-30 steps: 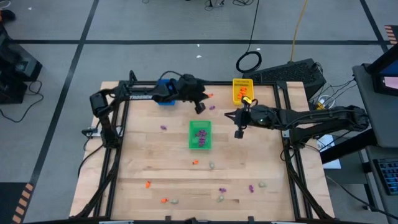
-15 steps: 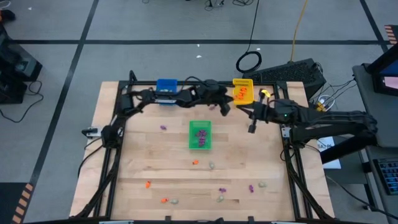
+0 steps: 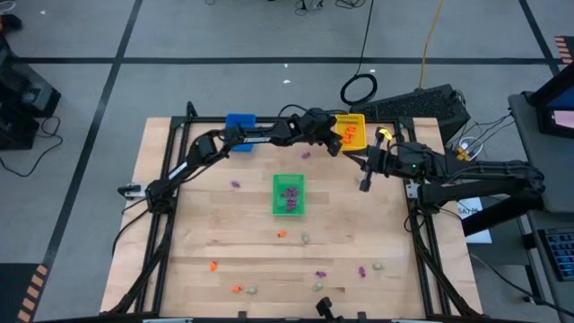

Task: Sort Halloween decoration
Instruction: Put the orange skeleton toy into the yellow bin, then put the white skull toy into the blue bin

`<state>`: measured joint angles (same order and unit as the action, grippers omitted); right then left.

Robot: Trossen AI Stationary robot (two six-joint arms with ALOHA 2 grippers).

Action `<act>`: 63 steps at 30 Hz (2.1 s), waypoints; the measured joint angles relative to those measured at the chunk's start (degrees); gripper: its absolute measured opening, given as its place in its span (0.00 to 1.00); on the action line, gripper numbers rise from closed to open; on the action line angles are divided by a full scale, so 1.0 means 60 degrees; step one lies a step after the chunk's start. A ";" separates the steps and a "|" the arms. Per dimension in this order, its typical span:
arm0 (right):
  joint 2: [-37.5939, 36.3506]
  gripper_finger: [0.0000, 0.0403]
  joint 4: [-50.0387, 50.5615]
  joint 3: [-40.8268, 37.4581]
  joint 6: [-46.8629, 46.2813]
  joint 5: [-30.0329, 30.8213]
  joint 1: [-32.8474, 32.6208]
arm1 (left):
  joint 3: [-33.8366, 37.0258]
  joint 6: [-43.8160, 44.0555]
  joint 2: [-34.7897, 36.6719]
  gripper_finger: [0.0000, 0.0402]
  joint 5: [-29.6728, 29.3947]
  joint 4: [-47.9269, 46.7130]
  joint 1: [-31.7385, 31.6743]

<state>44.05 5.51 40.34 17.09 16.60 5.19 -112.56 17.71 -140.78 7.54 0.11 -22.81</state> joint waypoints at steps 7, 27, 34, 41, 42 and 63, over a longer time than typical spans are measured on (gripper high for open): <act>0.0000 0.00 -0.0005 0.0000 -0.0002 0.0007 -0.0004 | -0.0046 0.0260 -0.0050 0.01 0.0134 -0.0231 -0.0029; 0.0004 0.00 0.0711 0.0000 -0.0483 0.0018 0.0000 | -0.0242 -0.2400 0.1266 0.19 0.0995 -0.1814 -0.0122; 0.0004 0.00 0.0783 0.0000 -0.0487 0.0017 0.0000 | -0.0246 -0.5048 0.3125 0.01 0.0653 -0.5491 -0.0667; 0.0004 0.00 0.0840 0.0000 -0.0614 -0.0002 -0.0011 | -0.0189 -0.6101 0.4248 0.00 0.0331 -0.8744 -0.1406; 0.0004 0.00 0.0909 0.0000 -0.0648 -0.0008 -0.0008 | -0.0108 -0.6199 0.4372 0.00 0.0304 -0.8994 -0.1407; 0.1643 0.00 0.0261 -0.0841 -0.3222 0.0006 -0.0915 | 0.8967 -0.4584 0.9762 0.00 -0.1112 -0.3528 0.2459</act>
<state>53.91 7.07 35.29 -2.24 16.63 -0.30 -58.76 -9.79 -82.21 0.87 -21.06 -8.06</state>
